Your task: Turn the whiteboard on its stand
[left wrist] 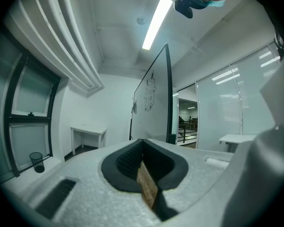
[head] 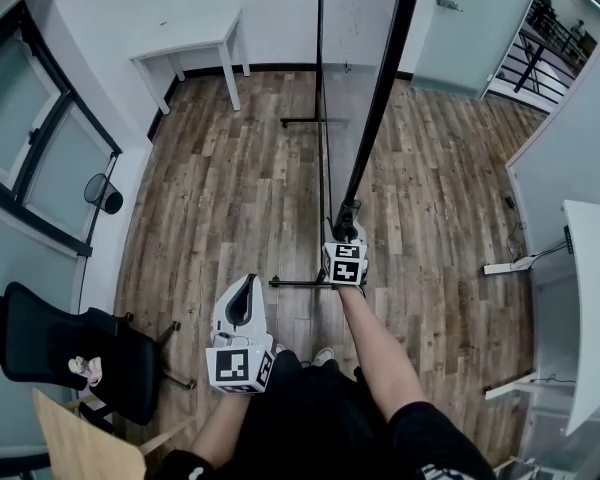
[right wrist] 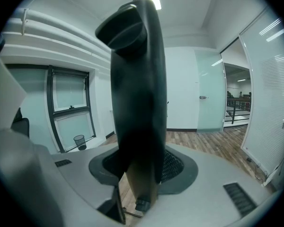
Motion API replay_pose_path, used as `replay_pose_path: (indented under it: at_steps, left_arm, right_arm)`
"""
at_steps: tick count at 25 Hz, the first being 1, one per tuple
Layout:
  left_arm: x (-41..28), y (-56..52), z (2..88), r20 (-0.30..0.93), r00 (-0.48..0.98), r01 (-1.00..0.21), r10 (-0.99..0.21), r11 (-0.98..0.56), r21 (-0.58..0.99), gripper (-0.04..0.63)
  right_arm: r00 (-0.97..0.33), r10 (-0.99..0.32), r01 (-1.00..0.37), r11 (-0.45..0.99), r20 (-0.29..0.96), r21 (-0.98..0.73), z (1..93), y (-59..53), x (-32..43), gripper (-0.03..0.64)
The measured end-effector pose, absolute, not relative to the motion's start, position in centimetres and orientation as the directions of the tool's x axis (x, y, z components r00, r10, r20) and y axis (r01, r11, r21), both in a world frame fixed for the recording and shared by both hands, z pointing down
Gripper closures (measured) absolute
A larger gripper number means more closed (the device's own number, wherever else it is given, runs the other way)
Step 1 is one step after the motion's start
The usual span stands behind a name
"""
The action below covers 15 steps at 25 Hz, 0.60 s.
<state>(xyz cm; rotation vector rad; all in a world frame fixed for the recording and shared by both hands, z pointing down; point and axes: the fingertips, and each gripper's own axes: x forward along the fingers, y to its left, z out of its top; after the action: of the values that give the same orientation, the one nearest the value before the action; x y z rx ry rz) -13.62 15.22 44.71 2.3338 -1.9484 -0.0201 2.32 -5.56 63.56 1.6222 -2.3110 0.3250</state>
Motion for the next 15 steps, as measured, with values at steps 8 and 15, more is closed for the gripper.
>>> replay_pose_path:
  at_steps: [8,15]
  left_arm:
    - [-13.9,14.8,44.8,0.065,0.264,-0.961,-0.962,-0.257,0.098,0.58]
    - [-14.5,15.1,45.0,0.068,0.31,-0.947,-0.948,-0.303,0.104,0.58]
  right_arm:
    - [-0.3,-0.882,-0.949,0.316,0.363,-0.016,63.9,-3.0,2.7,0.449]
    - [-0.296,-0.889,-0.951,0.308,0.349,-0.022,63.7,-0.6,2.6,0.449]
